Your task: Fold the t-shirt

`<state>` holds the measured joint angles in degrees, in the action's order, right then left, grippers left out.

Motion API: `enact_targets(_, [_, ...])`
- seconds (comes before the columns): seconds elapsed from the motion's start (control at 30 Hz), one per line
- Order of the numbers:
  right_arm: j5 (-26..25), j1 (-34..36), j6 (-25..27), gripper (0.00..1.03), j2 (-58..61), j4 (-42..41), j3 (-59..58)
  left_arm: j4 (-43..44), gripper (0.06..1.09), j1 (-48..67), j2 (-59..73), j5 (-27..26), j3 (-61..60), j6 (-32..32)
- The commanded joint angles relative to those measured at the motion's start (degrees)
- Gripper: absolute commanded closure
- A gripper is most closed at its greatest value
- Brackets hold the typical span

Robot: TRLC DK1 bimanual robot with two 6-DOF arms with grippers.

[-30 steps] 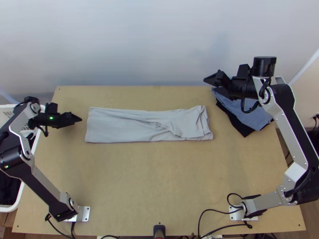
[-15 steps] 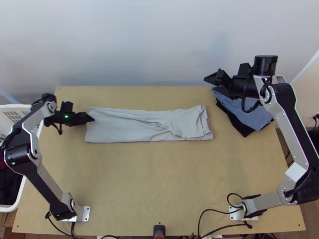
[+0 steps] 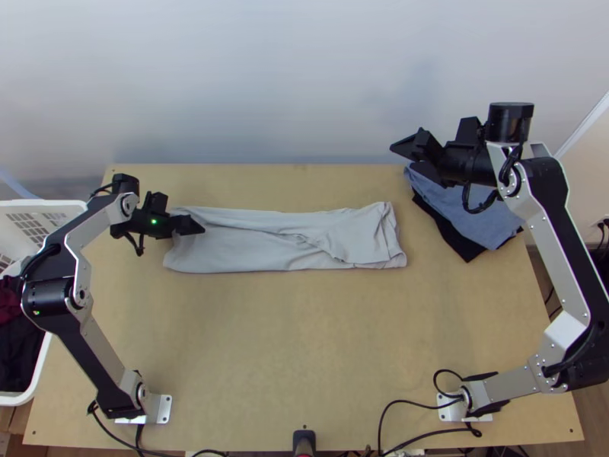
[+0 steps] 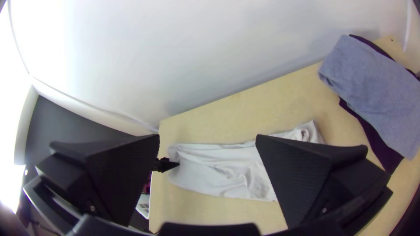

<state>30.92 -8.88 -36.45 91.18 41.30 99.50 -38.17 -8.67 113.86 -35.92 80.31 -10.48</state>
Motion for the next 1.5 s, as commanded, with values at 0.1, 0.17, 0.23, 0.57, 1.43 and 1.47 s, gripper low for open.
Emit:
enact_targets(0.1, [0.5,0.1,-1.2,0.03,0.1,0.3,1.4,0.6,0.86,1.1,0.2,4.5,-5.9,1.2])
enact_targets(0.17, [0.5,0.3,-1.2,0.03,-0.1,0.4,1.1,0.6,1.04,-0.1,0.2,5.2,-5.9,1.0])
enact_targets(0.23, [0.6,0.4,-1.2,0.03,-0.5,0.4,0.8,0.4,1.04,-1.7,-0.1,5.5,-6.0,-0.1])
enact_targets(0.57, [0.9,0.9,-0.8,0.03,-1.4,0.4,-1.1,-6.9,1.04,-16.5,0.7,6.7,-0.2,-10.6])
enact_targets(1.43, [0.9,2.4,0.6,0.03,-2.6,-0.6,-5.5,-31.5,1.05,2.2,-15.3,7.6,20.4,-6.7])
enact_targets(1.47, [0.9,2.5,0.8,0.03,-2.8,-0.6,-5.6,-31.3,1.05,3.4,-14.6,7.7,21.3,-5.6])
